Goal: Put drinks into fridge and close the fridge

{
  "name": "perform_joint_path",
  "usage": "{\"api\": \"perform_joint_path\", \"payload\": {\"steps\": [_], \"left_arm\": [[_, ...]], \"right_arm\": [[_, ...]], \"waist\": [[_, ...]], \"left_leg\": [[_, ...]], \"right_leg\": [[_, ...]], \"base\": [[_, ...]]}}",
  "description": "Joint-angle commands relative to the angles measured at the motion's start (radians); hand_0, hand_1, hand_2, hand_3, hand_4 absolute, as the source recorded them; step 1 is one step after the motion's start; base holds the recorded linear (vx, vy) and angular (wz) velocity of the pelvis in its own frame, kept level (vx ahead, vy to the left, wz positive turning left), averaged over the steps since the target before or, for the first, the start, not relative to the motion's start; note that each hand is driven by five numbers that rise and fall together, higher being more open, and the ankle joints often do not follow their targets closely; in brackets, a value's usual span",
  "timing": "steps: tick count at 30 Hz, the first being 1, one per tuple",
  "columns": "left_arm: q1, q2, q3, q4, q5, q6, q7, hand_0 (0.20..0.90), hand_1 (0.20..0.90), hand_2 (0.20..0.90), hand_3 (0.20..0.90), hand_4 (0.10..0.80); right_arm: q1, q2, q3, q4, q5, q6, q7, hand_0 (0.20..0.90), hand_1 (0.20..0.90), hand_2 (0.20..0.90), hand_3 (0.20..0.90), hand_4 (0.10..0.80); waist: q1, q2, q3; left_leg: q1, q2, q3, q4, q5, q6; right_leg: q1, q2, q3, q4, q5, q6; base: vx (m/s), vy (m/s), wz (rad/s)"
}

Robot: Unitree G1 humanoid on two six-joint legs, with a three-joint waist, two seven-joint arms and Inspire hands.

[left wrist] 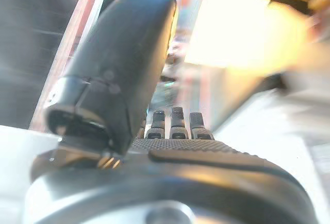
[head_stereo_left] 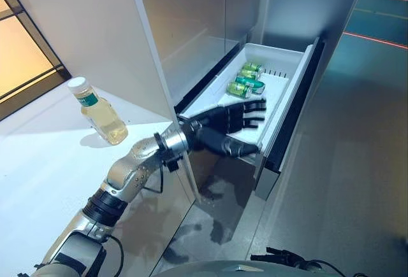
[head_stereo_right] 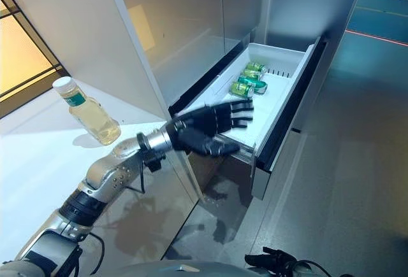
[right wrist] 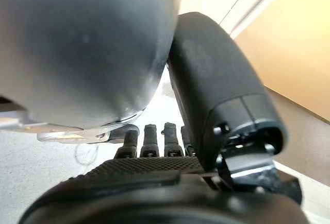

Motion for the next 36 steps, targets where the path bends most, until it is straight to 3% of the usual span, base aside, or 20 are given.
{"api": "perform_joint_path", "payload": {"steps": [1,3,5,8,13,22,26,36], "left_arm": [[-0.164,0.014,0.137,-0.087,-0.054,-0.282,0.156,0.900,0.900,0.900,0.900,0.800],[-0.168,0.026,0.158,-0.102,-0.038,-0.327,0.198,0.900,0.900,0.900,0.900,0.800],[-0.171,0.044,0.226,-0.130,0.013,-0.453,0.317,0.900,0.900,0.900,0.900,0.800],[-0.153,0.046,0.285,-0.152,0.114,-0.563,0.445,0.900,0.900,0.900,0.900,0.800],[-0.093,0.047,0.366,-0.172,0.279,-0.642,0.576,0.900,0.900,0.900,0.900,0.800],[-0.054,0.079,0.381,-0.145,0.472,-0.569,0.769,0.900,0.900,0.900,0.900,0.800],[-0.035,0.092,0.367,-0.103,0.489,-0.516,0.796,0.900,0.900,0.900,0.900,0.800],[0.029,0.077,0.343,-0.007,0.504,-0.470,0.787,0.900,0.900,0.900,0.900,0.800]], "right_arm": [[0.001,0.023,0.040,0.057,-0.021,-0.015,-0.003,0.900,0.900,0.900,0.900,0.800],[0.004,0.026,0.043,0.060,-0.019,-0.019,-0.003,0.900,0.900,0.900,0.900,0.800],[0.010,0.030,0.048,0.067,-0.019,-0.028,-0.005,0.900,0.900,0.900,0.900,0.800],[0.008,0.036,0.054,0.079,-0.019,-0.035,-0.009,0.900,0.900,0.900,0.900,0.800],[0.006,0.047,0.060,0.090,-0.031,-0.044,-0.009,0.900,0.900,0.900,0.900,0.800],[-0.015,0.048,0.081,0.089,-0.052,-0.035,0.004,0.900,0.900,0.900,0.900,0.800],[-0.022,0.046,0.090,0.074,-0.055,-0.022,0.011,0.900,0.900,0.900,0.900,0.800],[-0.030,0.040,0.076,0.060,-0.067,0.003,0.015,0.900,0.900,0.900,0.900,0.800]], "waist": [[0.031,0.004,-0.029],[0.033,0.002,-0.031],[0.046,-0.006,-0.039],[0.062,-0.013,-0.043],[0.093,-0.025,-0.045],[0.134,-0.033,-0.038],[0.145,-0.033,-0.032],[0.150,-0.029,-0.015]], "left_leg": [[0.018,-0.062,0.027,0.012,-0.137,0.058],[0.018,-0.062,0.025,0.011,-0.137,0.058],[0.017,-0.063,0.016,0.011,-0.138,0.057],[0.013,-0.063,0.004,0.012,-0.135,0.054],[0.010,-0.061,-0.017,0.011,-0.132,0.051],[0.000,-0.058,-0.044,0.012,-0.125,0.045],[-0.003,-0.058,-0.052,0.015,-0.123,0.042],[0.001,-0.065,-0.070,0.022,-0.123,0.047]], "right_leg": [[-0.063,0.056,-0.032,0.088,-0.076,0.014],[-0.061,0.056,-0.034,0.087,-0.078,0.013],[-0.058,0.059,-0.039,0.086,-0.085,0.007],[-0.055,0.060,-0.046,0.087,-0.091,0.002],[-0.049,0.061,-0.065,0.090,-0.102,-0.006],[-0.049,0.059,-0.100,0.115,-0.124,-0.016],[-0.051,0.057,-0.111,0.132,-0.135,-0.018],[-0.057,0.052,-0.113,0.170,-0.150,-0.018]], "base": [[0.000,0.000,0.00],[0.000,0.000,0.00],[0.000,0.000,0.00],[0.000,0.000,0.00],[0.008,-0.001,0.09],[0.006,0.012,0.16],[0.004,0.014,0.15],[0.012,0.018,0.07]]}}
